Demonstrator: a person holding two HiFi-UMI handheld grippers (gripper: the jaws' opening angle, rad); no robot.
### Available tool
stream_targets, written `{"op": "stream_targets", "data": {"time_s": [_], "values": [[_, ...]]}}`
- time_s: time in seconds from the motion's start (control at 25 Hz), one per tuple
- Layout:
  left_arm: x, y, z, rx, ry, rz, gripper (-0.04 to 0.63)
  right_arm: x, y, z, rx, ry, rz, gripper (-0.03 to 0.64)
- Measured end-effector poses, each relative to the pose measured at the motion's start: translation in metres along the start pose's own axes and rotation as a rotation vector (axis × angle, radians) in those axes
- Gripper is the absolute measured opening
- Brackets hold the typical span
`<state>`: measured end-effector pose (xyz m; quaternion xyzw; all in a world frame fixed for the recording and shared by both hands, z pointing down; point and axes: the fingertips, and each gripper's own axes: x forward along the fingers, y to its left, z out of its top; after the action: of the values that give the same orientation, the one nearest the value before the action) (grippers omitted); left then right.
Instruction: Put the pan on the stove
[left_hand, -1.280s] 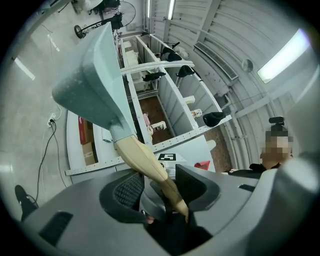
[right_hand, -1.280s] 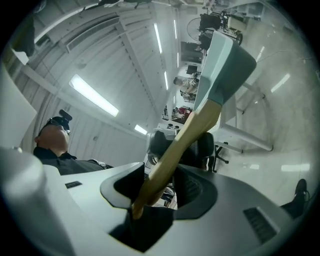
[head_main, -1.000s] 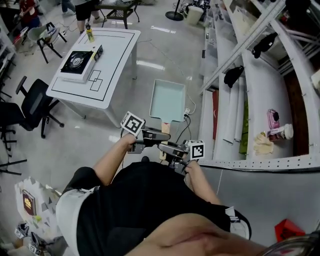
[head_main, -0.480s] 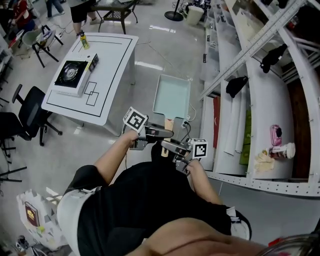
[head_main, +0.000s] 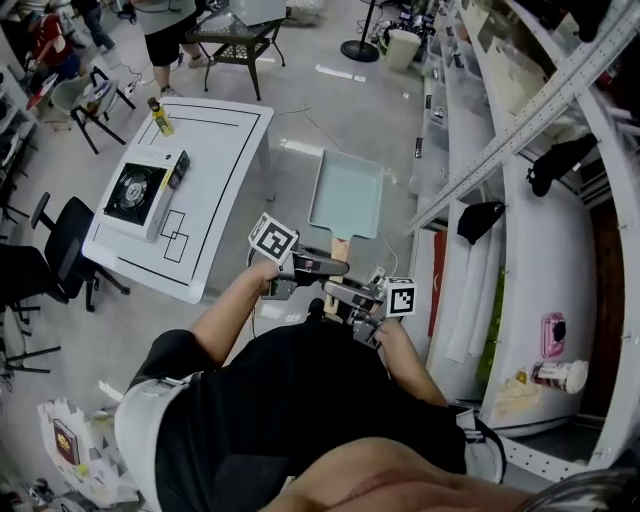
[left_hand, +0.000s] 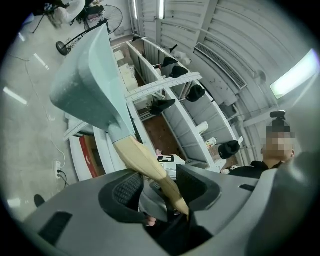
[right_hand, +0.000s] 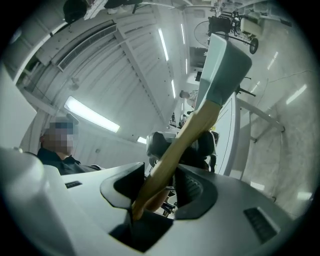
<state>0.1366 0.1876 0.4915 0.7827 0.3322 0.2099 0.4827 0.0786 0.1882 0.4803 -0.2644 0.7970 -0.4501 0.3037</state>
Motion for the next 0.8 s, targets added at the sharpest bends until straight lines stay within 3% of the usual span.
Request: {"op": "stream_targets", "data": {"time_s": [0.08, 0.32, 0.56, 0.8], "values": [[0.002, 0.012, 0.030, 0.029, -0.002, 0.027, 0.207, -0.004, -0.008, 0.029, -0.005, 0.011, 0.009, 0.187], [0.011, 0.042, 0.099, 0.025, -0.049, 0.036, 0.207, -0.014, -0.035, 0.099, -0.013, 0.028, 0.034, 0.187], [0.017, 0.069, 0.131, 0.008, -0.042, 0.039, 0.210, -0.020, -0.059, 0.134, 0.003, 0.030, 0.041, 0.187], [0.009, 0.093, 0.163, 0.051, -0.044, 0.090, 0.210, -0.018, -0.079, 0.163, 0.005, 0.029, 0.045, 0.187]]}}
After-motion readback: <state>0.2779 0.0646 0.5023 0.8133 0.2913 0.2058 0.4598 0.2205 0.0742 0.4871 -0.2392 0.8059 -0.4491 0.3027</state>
